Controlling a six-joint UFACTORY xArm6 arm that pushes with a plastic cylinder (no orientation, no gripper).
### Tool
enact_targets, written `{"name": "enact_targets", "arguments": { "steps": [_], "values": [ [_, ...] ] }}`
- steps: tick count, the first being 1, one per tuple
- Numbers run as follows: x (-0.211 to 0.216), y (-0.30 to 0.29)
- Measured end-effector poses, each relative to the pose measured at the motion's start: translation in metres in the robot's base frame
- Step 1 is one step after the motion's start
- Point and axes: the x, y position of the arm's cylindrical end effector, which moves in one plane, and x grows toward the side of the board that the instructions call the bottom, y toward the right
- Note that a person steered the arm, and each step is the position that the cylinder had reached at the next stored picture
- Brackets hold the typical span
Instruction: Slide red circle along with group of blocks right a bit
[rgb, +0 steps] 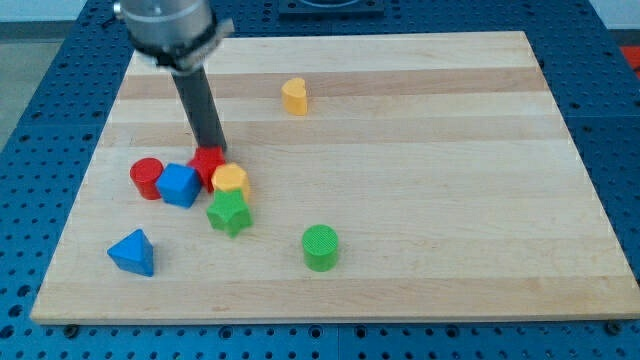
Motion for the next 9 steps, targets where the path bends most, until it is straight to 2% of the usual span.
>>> {"name": "enact_targets", "arguments": {
  "steps": [1, 2, 4, 5, 6, 7, 9],
  "values": [
    [0.032, 0.008],
    [0.027, 0.008],
    [-0.056, -0.046],
    [-0.042, -0.078],
    [-0.002, -0.099],
    [0.017, -0.110],
    [0.082, -0.099]
  ]
}}
